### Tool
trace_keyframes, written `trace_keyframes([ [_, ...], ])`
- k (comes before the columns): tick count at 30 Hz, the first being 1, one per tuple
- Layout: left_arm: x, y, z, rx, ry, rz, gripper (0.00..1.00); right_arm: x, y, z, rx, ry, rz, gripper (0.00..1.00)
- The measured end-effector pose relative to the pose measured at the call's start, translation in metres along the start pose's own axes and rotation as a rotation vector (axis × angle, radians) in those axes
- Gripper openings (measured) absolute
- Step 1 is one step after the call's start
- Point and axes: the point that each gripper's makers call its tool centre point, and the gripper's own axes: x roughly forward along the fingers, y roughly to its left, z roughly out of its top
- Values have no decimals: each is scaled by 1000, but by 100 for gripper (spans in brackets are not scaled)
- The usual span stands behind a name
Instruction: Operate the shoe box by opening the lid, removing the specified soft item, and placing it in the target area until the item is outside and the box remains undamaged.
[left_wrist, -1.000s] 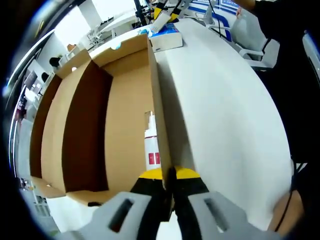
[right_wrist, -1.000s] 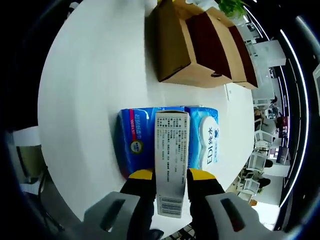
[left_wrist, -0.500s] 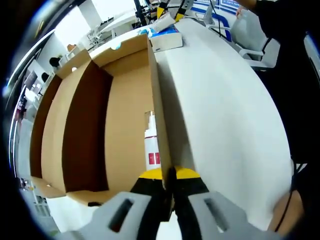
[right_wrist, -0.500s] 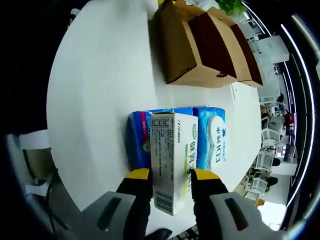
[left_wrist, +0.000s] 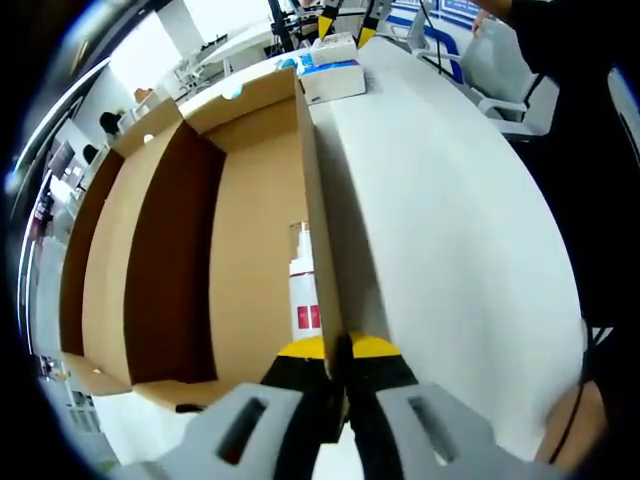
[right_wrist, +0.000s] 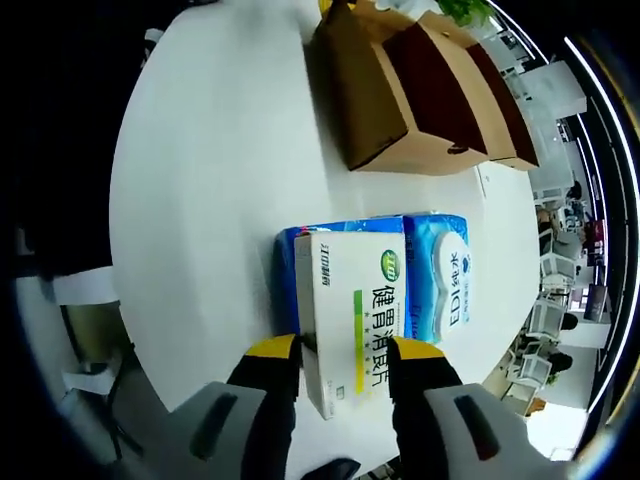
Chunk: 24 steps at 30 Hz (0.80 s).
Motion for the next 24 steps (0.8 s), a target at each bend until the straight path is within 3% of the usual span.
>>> trace_keyframes([
  [11,0,1,0,-4,0,-1,4,0,-6,6,52,-21,74,42],
  [15,0,1,0,-5,1,-1,4,2,-8,5,33,4,111,45],
  [18,0,1,0,-6,2,0,4,6,-9,12,35,-14,163,49],
  [24,0,1,0,-3,0,2,4,13,-10,17,16,-2,218,47],
])
